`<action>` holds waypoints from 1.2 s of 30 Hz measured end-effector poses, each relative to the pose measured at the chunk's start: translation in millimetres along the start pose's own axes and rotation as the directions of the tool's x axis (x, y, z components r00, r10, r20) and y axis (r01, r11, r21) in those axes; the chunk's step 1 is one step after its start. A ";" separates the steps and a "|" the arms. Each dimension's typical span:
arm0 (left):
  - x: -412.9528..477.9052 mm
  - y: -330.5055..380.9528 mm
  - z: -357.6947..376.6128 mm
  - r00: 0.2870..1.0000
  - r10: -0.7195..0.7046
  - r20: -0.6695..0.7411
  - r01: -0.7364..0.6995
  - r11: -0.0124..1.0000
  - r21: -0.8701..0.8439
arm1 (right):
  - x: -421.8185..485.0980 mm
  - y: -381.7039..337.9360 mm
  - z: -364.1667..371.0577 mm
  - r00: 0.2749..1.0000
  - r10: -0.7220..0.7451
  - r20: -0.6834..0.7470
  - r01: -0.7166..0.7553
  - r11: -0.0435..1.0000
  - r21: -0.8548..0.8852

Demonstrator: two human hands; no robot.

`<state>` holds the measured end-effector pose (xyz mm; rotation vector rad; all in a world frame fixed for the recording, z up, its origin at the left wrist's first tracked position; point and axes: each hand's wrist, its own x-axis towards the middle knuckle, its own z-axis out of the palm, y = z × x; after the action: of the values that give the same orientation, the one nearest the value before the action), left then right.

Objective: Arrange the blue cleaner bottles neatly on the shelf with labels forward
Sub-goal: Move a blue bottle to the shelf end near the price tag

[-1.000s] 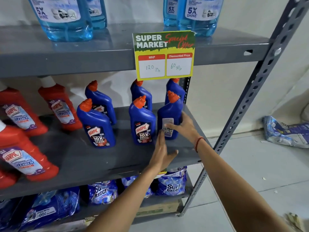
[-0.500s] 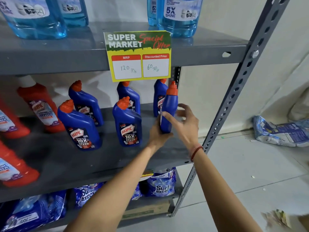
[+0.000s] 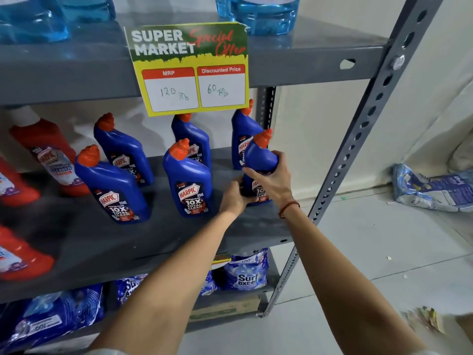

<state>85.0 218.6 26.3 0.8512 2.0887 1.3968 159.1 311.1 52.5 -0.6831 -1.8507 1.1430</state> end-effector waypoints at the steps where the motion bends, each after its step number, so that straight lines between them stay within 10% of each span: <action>1: 0.0 1.2 -0.3 1.000 -0.023 0.014 0.024 0.997 -0.076 | 0.9 0.8 -1.5 1.000 0.004 0.009 -0.004 1.000 0.014; 7: -12.7 -26.9 4.1 1.000 0.007 -0.030 -0.004 0.992 0.127 | -32.9 27.0 -6.1 0.970 0.230 0.077 -0.242 0.918 0.314; 19: -54.6 -42.1 15.4 0.990 0.097 -0.105 -0.077 0.981 0.178 | -86.0 47.8 -26.8 0.968 0.222 0.117 -0.223 0.975 -0.004; 36: -84.3 -47.2 20.0 0.983 0.149 -0.108 -0.132 0.981 0.144 | -118.3 40.7 -37.8 0.971 0.225 0.079 -0.228 0.973 0.032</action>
<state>146.1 156.9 -20.6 1.0110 2.2740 1.4204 252.1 253.2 -18.7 -0.8562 -1.8403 1.3662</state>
